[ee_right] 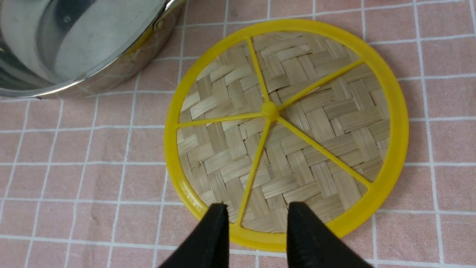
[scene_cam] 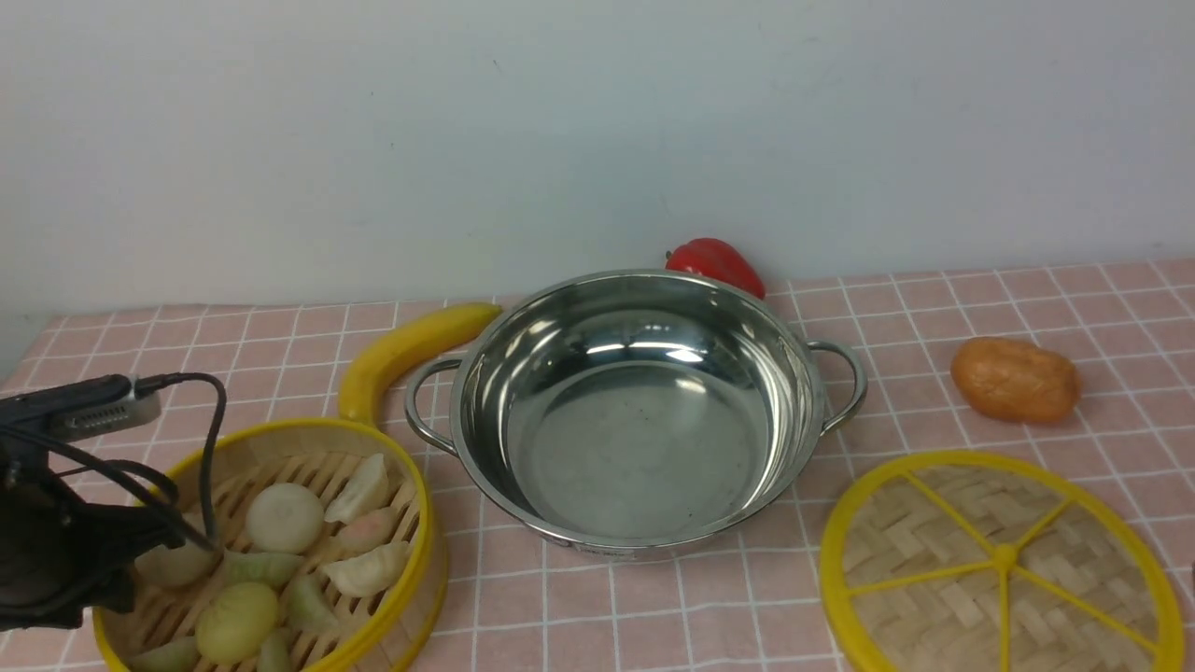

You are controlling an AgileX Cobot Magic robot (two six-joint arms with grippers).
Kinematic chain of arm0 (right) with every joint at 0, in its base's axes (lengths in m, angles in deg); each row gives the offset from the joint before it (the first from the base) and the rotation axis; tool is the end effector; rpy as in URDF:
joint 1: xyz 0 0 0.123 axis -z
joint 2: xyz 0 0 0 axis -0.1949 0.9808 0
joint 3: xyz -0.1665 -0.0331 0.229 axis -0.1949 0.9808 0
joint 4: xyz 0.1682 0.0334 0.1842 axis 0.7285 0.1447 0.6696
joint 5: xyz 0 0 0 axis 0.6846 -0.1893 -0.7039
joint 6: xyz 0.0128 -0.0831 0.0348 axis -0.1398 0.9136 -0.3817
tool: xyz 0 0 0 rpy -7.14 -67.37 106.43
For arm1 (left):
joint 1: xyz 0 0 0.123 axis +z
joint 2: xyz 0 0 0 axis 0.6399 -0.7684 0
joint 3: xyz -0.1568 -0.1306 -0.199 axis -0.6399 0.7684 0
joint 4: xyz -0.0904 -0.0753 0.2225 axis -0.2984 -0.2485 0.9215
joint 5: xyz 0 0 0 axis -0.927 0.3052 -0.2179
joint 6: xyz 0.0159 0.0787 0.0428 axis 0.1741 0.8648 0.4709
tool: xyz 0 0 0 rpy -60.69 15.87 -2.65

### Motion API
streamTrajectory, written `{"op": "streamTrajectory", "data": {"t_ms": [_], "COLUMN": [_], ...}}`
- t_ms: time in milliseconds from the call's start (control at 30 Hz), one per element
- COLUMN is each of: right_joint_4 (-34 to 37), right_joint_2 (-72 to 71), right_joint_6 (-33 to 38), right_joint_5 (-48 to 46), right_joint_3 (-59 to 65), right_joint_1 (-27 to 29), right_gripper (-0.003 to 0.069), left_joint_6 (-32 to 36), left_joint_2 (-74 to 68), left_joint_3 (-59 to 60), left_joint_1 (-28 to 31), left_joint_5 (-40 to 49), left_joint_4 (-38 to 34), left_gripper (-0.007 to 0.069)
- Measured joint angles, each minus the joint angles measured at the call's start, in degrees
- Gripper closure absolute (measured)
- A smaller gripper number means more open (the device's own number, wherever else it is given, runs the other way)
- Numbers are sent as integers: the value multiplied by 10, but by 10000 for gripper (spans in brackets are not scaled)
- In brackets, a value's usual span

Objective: Place the steamer in the pot on the pink tablecloth, and put the lid on the steamer.
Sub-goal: 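Grasp the rim of the steamer basket holding the buns with the left gripper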

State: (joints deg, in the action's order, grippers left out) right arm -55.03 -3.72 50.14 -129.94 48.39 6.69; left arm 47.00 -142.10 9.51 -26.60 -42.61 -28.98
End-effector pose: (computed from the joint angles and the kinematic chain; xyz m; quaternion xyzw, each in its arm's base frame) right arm 0.1167 0.0298 0.2787 0.0308 0.9463 0.1514 0.2840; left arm 0.2611 0.0662 0.1773 -0.1735 0.9773 0.0341 0.1164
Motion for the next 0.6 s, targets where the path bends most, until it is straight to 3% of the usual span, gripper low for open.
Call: {"op": "streamTrajectory", "data": {"t_ms": [200, 233, 267, 333, 600], "right_joint_4": [0, 0, 0, 2, 9], "right_joint_2": [0, 0, 0, 0, 0], "right_joint_6": [1, 1, 1, 1, 1], "right_joint_5": [0, 0, 0, -1, -2], "right_joint_3": [0, 0, 0, 0, 0], "right_joint_1": [0, 0, 0, 0, 0], "right_gripper": [419, 419, 419, 419, 419], "left_joint_6": [-11, -14, -15, -15, 1], "left_joint_2": [-46, -61, -62, -68, -47], "left_joint_3": [-1, -5, -7, -18, -99], "left_joint_1": [0, 3, 3, 13, 82], "left_joint_5": [-33, -33, -32, -22, 94], "left_joint_4": [0, 1, 1, 1, 31], "left_gripper": [440, 506, 515, 601, 599]}}
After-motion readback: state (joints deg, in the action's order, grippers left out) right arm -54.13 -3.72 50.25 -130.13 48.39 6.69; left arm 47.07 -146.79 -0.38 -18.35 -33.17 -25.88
